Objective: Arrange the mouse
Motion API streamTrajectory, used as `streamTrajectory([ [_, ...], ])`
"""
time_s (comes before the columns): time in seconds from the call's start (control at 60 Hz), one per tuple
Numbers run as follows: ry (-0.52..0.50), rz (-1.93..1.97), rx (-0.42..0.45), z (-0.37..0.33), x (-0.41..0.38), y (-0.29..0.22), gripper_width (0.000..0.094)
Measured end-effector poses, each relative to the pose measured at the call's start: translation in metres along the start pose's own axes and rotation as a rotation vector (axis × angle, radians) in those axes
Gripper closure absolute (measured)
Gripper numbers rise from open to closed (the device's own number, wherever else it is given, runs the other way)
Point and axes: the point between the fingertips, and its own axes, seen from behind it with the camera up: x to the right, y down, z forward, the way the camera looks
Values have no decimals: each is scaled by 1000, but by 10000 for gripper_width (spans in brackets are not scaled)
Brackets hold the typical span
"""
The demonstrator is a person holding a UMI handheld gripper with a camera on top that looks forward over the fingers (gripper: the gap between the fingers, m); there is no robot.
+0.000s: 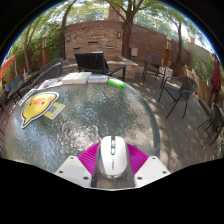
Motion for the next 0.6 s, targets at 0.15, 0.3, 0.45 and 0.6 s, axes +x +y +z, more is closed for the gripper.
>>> streamTrajectory([
  [0.15, 45, 17, -15, -8, 4, 0, 586],
  [0.3, 147, 61, 70, -37, 22, -57, 585],
  [0.45, 165, 109, 285, -81, -3, -193, 587],
  [0.6, 35, 78, 465, -103, -109, -308, 592],
])
